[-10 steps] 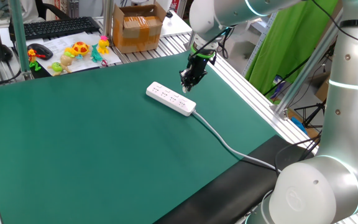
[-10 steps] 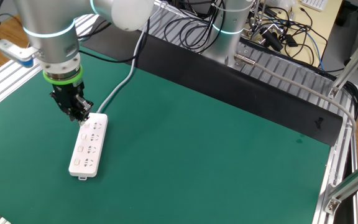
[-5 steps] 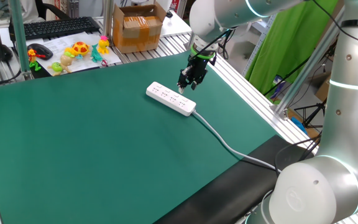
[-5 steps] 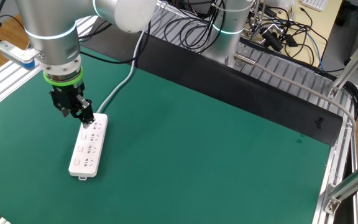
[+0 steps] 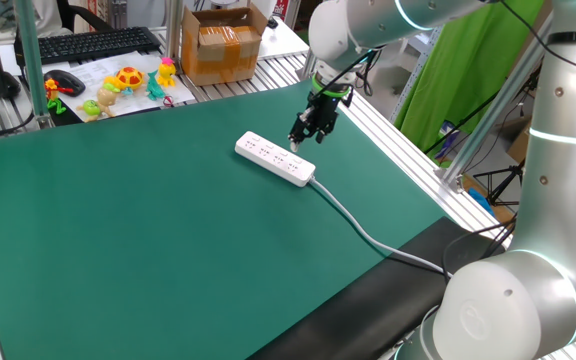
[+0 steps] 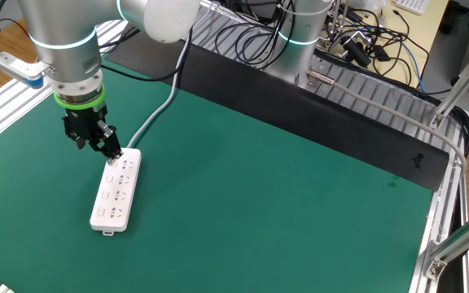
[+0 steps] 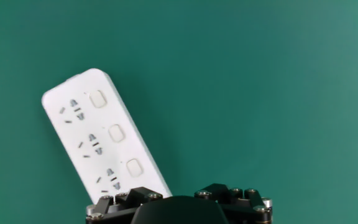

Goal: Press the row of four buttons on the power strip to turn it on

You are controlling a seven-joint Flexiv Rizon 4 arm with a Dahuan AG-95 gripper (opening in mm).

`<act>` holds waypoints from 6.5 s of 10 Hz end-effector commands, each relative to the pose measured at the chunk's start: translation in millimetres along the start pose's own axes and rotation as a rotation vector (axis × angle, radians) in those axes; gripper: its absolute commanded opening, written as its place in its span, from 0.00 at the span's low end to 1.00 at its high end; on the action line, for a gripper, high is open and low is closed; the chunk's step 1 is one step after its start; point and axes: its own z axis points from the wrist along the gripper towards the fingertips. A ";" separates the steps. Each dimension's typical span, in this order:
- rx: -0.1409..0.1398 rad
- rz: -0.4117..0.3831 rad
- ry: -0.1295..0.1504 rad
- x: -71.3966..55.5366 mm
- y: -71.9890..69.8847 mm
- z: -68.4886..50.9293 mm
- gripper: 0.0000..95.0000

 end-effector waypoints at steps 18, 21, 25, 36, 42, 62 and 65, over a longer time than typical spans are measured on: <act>0.007 -0.021 -0.026 9.4 -8.9 20.8 0.80; 0.009 -0.026 -0.030 9.9 -10.1 23.2 0.80; 0.012 -0.029 -0.034 10.2 -10.8 25.1 0.80; 0.030 -0.038 -0.060 10.9 -10.8 27.5 0.80; 0.031 -0.045 -0.061 11.5 -11.7 28.4 0.80; 0.014 -0.007 -0.056 5.0 0.4 18.5 0.80; 0.014 -0.008 -0.060 -0.1 2.1 20.9 0.80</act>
